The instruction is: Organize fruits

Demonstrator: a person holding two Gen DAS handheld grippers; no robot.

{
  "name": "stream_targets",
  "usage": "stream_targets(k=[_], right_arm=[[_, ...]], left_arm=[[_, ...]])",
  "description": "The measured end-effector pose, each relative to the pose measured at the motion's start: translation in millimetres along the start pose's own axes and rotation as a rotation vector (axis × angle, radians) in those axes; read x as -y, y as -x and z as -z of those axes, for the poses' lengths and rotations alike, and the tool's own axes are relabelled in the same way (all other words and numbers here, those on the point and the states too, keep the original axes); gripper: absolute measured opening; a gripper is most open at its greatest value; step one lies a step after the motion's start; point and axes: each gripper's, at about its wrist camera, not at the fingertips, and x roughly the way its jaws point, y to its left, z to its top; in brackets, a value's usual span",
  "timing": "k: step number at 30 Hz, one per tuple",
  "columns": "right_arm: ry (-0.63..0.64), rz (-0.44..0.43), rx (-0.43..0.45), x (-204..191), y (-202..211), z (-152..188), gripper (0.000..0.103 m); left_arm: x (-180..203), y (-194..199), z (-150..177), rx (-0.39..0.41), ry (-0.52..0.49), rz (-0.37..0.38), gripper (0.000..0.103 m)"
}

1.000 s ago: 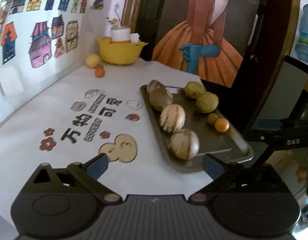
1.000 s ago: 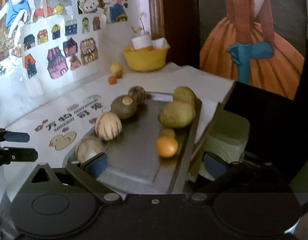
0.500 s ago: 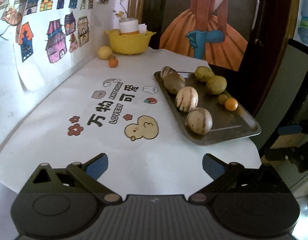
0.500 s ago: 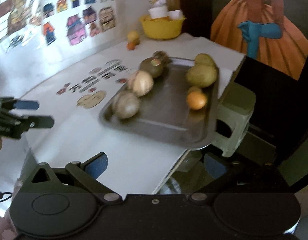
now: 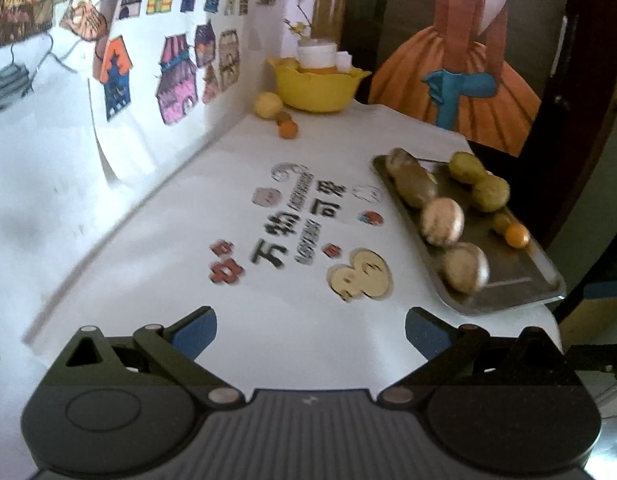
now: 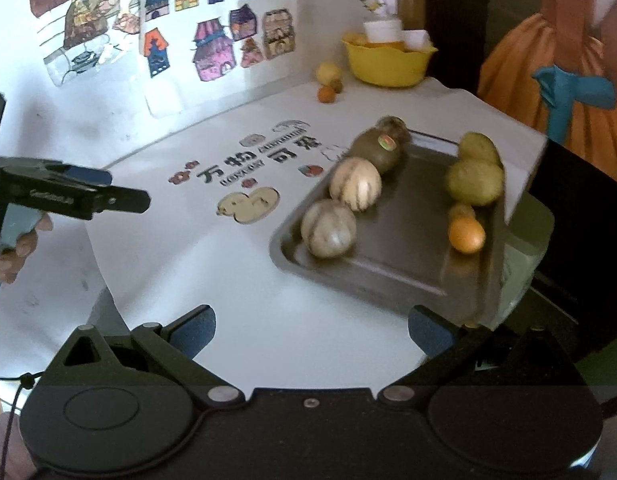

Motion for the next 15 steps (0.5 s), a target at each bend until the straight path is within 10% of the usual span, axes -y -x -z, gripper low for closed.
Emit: stream_targets(k=[15], right_arm=[[0.139,-0.043,0.148,3,-16,-149,0.102]], left_arm=[[-44,-33,-69,0.118,0.051,-0.028,0.102]])
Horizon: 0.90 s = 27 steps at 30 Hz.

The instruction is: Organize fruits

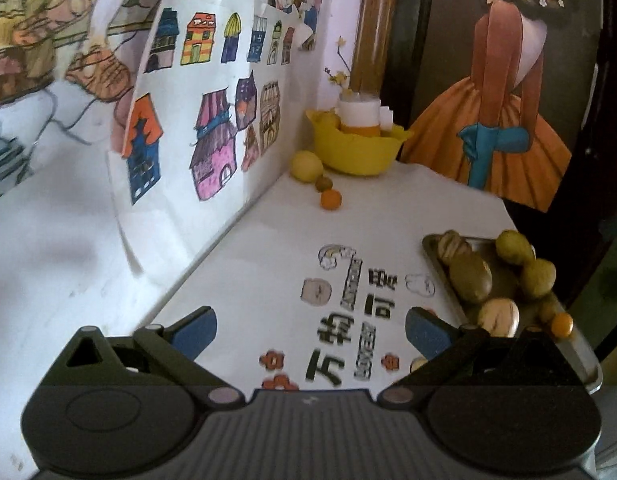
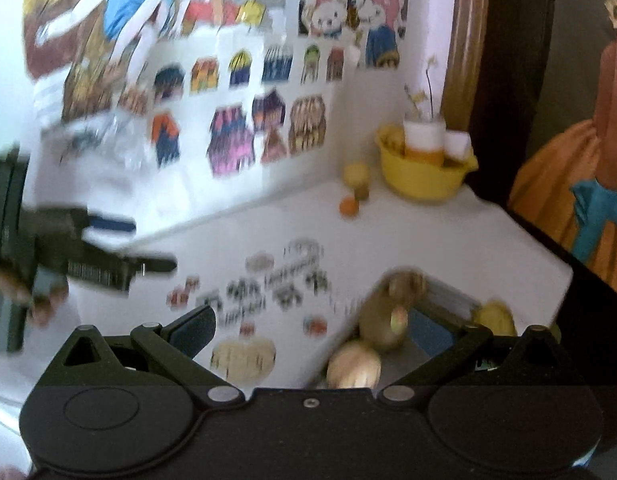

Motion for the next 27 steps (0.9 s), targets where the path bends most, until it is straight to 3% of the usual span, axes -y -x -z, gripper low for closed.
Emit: stream_targets(k=[10,17,23,27], right_arm=[[-0.092,0.026,0.027,57,-65,-79,0.102],[-0.15,0.03,-0.001,84,-113,-103,0.102],[-0.161,0.02,0.056,99,-165,-122,0.102],[-0.184,-0.009,0.053,108,-211,-134,0.102]], left_arm=[[3,-48,-26,0.028,-0.054,-0.008,0.102],[9,-89,-44,0.04,-0.051,0.015,0.102],[22,-129,-59,0.112,-0.088,0.009,0.102],[25,-164,-66,0.115,-0.082,0.01,0.102]])
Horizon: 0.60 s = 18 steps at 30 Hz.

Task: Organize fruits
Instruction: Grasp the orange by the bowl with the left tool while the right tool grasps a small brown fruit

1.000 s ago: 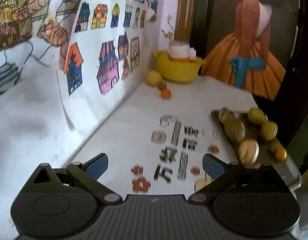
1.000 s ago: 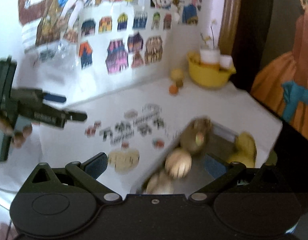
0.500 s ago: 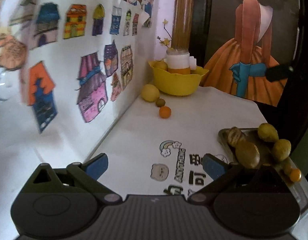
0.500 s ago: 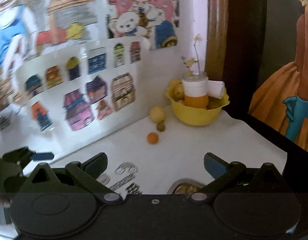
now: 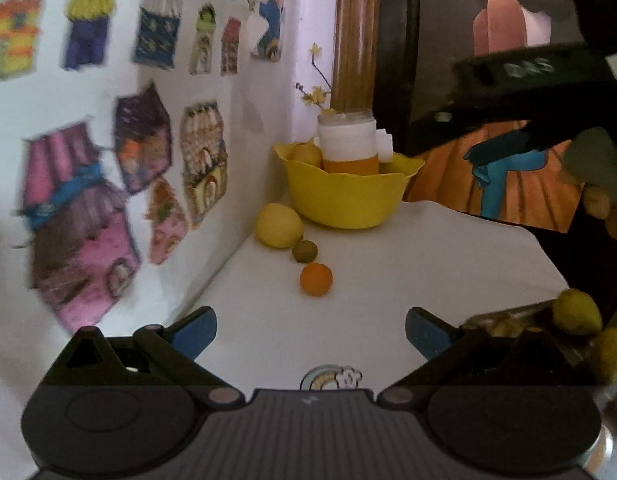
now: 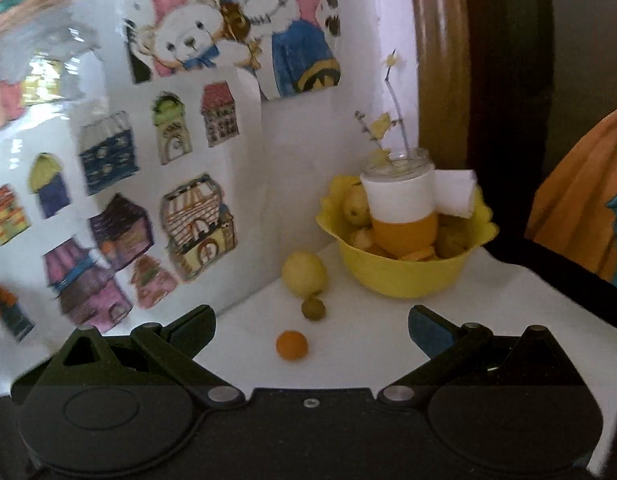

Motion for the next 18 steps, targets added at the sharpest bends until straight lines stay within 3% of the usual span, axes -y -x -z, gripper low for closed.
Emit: stream_targets(k=[3,10,18], right_arm=[[-0.011,-0.016,-0.038,3,-36,-4,0.1],[-0.054,-0.019,-0.107,5,-103,-9,0.082],[-0.016,0.017,-0.165,-3,-141,-4,0.064]], left_arm=[[-2,-25,-1,-0.002,0.001,0.009,0.102],[-14,-73,-5,-0.025,0.077,0.064,0.092],[-21,-104,-3,-0.053,0.142,0.07,0.078]])
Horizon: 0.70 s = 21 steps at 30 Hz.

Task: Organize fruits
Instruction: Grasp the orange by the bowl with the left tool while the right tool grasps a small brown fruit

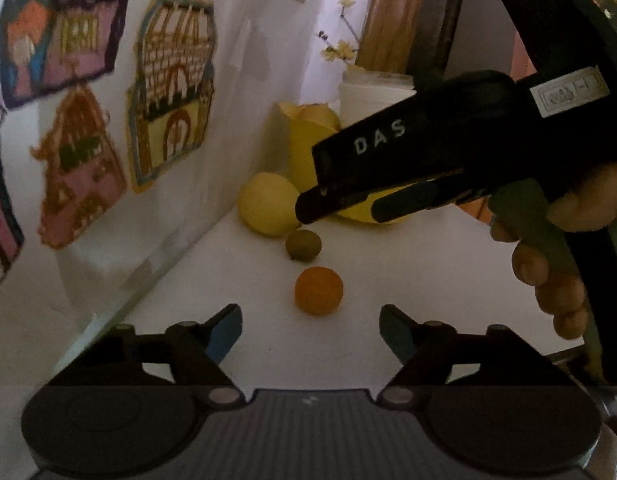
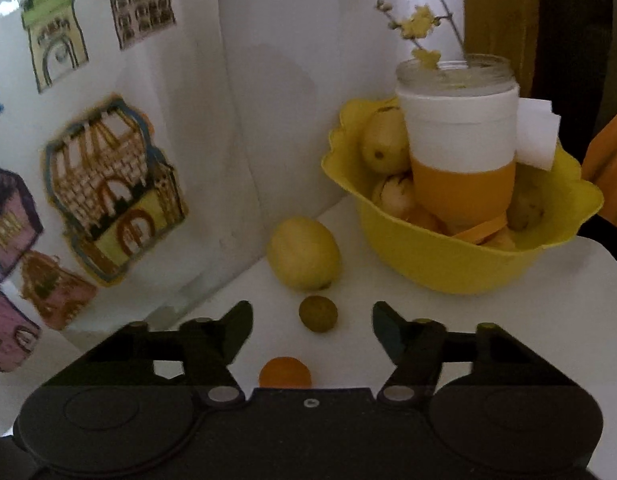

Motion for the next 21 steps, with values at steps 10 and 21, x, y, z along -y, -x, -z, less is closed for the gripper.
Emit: stream_targets(k=[10,21], right_arm=[[-0.019,-0.003,-0.03,3,-28,-6,0.048],[-0.022,-0.005,-0.059,3,-46,-7,0.04]], left_arm=[[-1,-15,-2,-0.002,0.049,0.016,0.064],[-2,-26,-2,-0.016,0.084,0.021,0.049]])
